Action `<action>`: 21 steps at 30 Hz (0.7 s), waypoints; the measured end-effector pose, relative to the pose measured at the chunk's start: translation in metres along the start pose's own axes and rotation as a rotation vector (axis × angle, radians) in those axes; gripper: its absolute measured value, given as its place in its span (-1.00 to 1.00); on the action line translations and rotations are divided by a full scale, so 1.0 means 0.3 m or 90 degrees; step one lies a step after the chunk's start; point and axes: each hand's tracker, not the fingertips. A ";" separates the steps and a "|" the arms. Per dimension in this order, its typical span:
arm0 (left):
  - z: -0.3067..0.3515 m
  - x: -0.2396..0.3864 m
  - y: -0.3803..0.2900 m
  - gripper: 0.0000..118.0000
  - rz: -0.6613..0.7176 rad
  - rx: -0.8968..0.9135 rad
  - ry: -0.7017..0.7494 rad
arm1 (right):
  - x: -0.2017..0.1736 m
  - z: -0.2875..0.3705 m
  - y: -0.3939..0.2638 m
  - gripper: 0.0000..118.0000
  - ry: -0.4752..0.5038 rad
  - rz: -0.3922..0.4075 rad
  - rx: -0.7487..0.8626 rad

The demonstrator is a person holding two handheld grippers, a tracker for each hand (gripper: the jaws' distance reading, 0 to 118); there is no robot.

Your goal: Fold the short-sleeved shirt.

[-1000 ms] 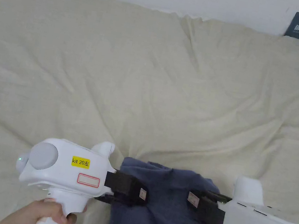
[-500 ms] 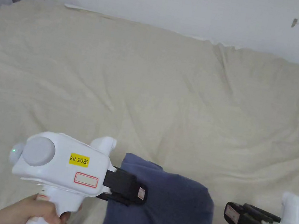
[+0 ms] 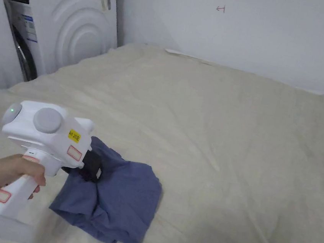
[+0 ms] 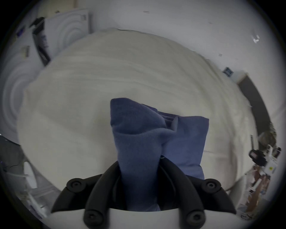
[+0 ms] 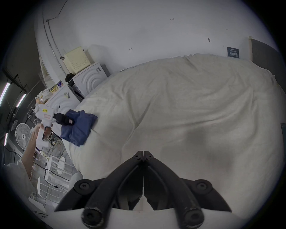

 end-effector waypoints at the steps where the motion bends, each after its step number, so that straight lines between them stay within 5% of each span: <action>1: 0.011 -0.042 0.023 -0.67 -0.014 0.001 0.019 | -0.012 -0.007 0.005 -1.00 0.010 -0.001 -0.001; 7: 0.022 -0.262 0.123 -0.68 -0.002 0.007 0.201 | -0.069 -0.079 0.026 -1.00 0.005 0.027 -0.020; 12: 0.005 -0.434 0.174 -0.60 0.067 0.024 0.238 | -0.041 -0.117 0.033 -1.00 0.007 0.007 -0.027; 15: -0.013 -0.484 0.173 0.93 0.082 0.029 0.295 | -0.043 -0.125 0.033 -1.00 -0.005 0.014 -0.033; 19: 0.025 -0.507 0.168 0.94 0.128 0.081 0.279 | -0.019 -0.131 0.032 -1.00 -0.010 0.023 -0.040; 21: 0.038 -0.500 0.150 0.95 0.124 0.077 0.263 | -0.009 -0.126 0.029 -1.00 0.009 -0.014 -0.027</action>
